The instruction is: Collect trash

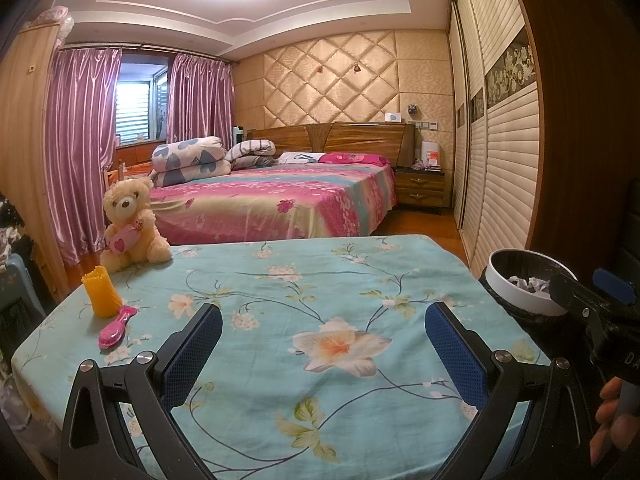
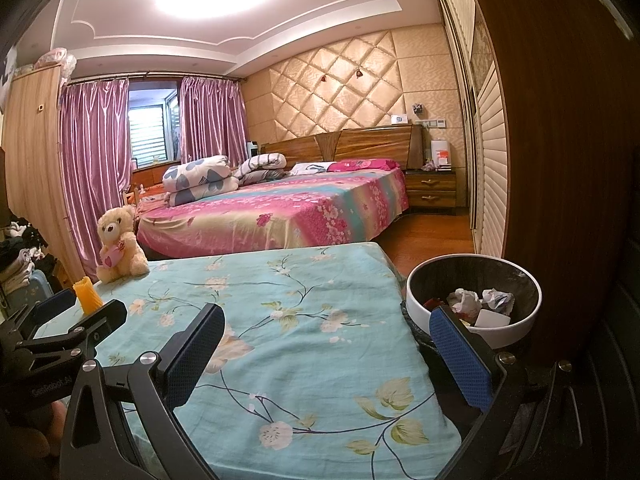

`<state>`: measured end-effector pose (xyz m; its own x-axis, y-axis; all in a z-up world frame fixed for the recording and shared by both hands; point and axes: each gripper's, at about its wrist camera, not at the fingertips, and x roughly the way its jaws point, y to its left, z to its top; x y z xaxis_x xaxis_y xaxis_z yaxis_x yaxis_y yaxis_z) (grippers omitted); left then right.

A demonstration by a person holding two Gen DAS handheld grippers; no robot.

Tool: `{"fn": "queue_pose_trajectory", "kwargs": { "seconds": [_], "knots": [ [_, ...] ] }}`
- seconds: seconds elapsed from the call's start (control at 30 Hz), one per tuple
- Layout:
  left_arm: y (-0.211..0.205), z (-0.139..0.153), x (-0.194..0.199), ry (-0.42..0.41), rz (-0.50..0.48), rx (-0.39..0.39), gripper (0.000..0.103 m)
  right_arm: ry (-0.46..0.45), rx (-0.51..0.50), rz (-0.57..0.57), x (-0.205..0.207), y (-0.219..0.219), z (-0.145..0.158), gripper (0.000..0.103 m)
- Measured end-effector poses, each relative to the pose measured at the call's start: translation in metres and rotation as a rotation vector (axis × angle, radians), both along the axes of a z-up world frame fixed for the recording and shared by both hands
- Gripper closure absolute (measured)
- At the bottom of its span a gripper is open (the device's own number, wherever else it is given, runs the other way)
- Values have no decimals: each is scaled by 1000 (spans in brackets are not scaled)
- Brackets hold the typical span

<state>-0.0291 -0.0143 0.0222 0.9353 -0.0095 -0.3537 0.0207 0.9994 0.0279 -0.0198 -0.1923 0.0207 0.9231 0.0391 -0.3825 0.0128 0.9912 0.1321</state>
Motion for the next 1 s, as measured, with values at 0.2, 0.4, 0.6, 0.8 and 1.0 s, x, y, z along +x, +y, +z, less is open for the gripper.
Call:
{"fn": "queue_pose_trajectory", "kwargs": {
  "seconds": [0.2,0.4,0.6,0.8,1.0],
  "knots": [
    [0,0,0,0,-1,-1,1,0,1,0,0,0,0,0],
    [1,0,1,3,-2,2,1,0,2,1,0,1,0,0],
    [3,0,3,6,-5,3,1,2,6,1,0,0,0,0],
    [5,-1,4,11,-8,7,1,3,9,2,0,2,-2,0],
    [6,-3,8,21,-12,9,1,9,18,4,-1,6,-4,0]
  ]
}}
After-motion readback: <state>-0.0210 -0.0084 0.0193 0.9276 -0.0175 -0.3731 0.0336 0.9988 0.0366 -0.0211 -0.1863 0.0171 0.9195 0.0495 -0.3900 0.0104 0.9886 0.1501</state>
